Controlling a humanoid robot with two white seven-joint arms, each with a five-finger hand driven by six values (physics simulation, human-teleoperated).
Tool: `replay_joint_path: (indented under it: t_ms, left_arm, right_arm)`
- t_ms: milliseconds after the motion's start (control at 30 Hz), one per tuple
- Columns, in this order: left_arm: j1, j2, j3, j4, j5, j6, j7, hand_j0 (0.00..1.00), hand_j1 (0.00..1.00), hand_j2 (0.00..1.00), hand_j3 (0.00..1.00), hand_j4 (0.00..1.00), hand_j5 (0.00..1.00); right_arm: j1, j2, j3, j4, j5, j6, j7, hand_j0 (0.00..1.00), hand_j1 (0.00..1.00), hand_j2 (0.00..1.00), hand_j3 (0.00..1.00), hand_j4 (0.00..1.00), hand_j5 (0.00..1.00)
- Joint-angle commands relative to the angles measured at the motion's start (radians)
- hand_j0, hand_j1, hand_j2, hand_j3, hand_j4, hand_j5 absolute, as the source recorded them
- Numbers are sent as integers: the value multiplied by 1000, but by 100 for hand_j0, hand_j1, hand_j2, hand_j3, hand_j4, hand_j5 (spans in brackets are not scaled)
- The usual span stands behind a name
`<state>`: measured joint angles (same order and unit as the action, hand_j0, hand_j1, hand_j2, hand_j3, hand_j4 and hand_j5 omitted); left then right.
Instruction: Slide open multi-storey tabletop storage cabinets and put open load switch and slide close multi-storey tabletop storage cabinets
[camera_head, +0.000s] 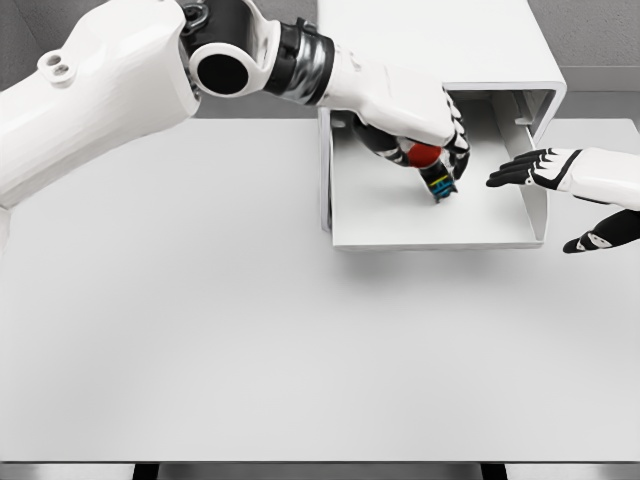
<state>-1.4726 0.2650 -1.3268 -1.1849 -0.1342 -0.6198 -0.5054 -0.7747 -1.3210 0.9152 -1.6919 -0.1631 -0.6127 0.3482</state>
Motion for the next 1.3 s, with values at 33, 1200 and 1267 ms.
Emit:
replay_joint_path:
  t_ms: [33, 1200, 1267]
  left_arm:
    - [-2, 3, 8, 4, -15, 9, 4, 100, 100, 100, 100, 100, 100]
    - [273, 614, 241, -364, 119, 9, 263, 100, 100, 100, 100, 100, 100]
    - [331, 634, 265, -364, 151, 9, 263, 100, 100, 100, 100, 100, 100]
  right_arm:
    - [0, -1, -1, 0, -7, 2, -2, 100, 100, 100, 100, 100, 100]
    - [3, -18, 2, 9, -9, 2, 6, 100, 100, 100, 100, 100, 100]
    - [2, -44, -4, 8, -9, 2, 0, 100, 100, 100, 100, 100, 100]
